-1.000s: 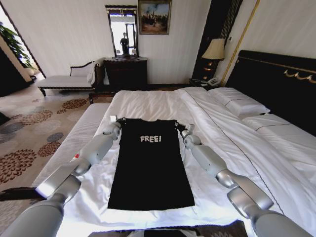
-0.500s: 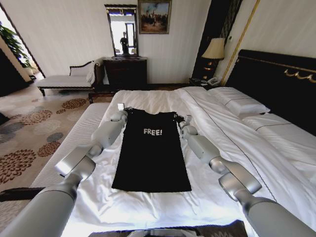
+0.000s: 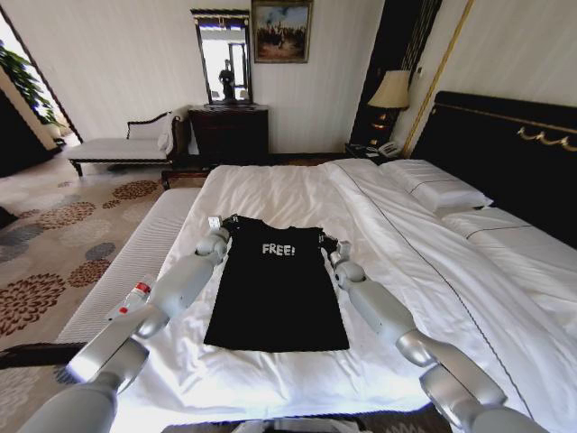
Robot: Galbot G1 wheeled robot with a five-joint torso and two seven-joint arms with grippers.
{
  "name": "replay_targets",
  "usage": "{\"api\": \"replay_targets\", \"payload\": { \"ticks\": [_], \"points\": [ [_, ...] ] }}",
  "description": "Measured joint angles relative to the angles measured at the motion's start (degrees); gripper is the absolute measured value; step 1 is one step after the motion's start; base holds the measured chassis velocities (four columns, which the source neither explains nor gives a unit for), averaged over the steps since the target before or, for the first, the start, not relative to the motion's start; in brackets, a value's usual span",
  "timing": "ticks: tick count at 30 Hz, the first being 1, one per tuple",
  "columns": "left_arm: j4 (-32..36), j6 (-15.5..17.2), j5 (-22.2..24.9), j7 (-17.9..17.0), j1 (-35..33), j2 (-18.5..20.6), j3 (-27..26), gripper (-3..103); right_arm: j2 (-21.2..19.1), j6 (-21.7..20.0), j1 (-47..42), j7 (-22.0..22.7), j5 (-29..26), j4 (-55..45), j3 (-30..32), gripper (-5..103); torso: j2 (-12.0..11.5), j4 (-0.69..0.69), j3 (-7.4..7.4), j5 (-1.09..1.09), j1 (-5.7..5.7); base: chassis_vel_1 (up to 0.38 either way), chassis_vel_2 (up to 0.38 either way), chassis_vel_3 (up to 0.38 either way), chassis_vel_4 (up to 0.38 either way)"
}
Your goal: Fold the clothes on the bed.
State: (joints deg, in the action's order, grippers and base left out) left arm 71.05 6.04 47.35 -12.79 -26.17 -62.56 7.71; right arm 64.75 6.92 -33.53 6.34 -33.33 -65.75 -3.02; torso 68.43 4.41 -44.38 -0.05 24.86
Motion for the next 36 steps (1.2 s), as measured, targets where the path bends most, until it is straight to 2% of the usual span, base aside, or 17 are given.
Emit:
{"api": "replay_targets", "payload": {
  "ticks": [2,3,8,9,13,14,19,28,36],
  "points": [
    [6.0,-0.1,-1.2,-1.0,-5.9,1.5,-2.4,1,-1.6,0.2,-3.5,1.0,0.8,-5.2,1.5,0,0.0,-0.03,0.01,0.00,-0.01,0.000,0.000,0.000,0.000],
    [6.0,-0.1,-1.2,-1.0,-5.9,1.5,-2.4,1,-1.6,0.2,-3.5,1.0,0.8,-5.2,1.5,0,0.0,-0.03,0.01,0.00,-0.01,0.000,0.000,0.000,0.000],
    [16.3,-1.4,-3.3,-2.1,-16.5,4.2,-6.7,1,-5.3,0.2,-12.7,2.8,2.3,-14.3,4.0,0,0.0,0.02,0.01,0.01,-0.01,0.000,0.000,0.000,0.000],
    [16.3,-1.4,-3.3,-2.1,-16.5,4.2,-6.7,1,-5.3,0.2,-12.7,2.8,2.3,-14.3,4.0,0,0.0,0.02,0.01,0.01,-0.01,0.000,0.000,0.000,0.000],
    [23.2,-2.6,-4.5,-3.4,-24.9,6.4,-8.7,1,-5.4,1.2,-20.9,4.5,5.6,-18.6,6.7,0,0.0,0.00,0.00,0.02,0.00,0.000,0.000,0.000,0.000],
    [23.2,-2.6,-4.5,-3.4,-24.9,6.4,-8.7,1,-5.4,1.2,-20.9,4.5,5.6,-18.6,6.7,0,0.0,0.00,0.00,0.02,0.00,0.000,0.000,0.000,0.000],
    [29.8,-3.5,-6.1,-4.3,-33.8,8.2,-12.3,1,-5.2,2.0,-28.6,4.5,7.8,-23.6,10.0,0,0.0,0.00,0.01,0.01,0.00,0.000,0.000,0.000,0.000],
    [34.2,-6.2,-10.0,-4.5,-43.7,8.4,-15.3,1,-2.8,4.4,-43.1,4.3,13.7,-32.1,16.2,0,0.0,0.01,0.00,0.01,0.00,0.000,0.000,0.000,0.000],
    [36.7,-7.5,-13.3,-3.9,-50.6,7.5,-17.7,1,-1.0,5.5,-48.0,4.0,15.8,-34.9,17.3,0,0.0,0.01,0.00,0.00,0.01,0.000,0.000,0.000,0.000]
  ]
}}
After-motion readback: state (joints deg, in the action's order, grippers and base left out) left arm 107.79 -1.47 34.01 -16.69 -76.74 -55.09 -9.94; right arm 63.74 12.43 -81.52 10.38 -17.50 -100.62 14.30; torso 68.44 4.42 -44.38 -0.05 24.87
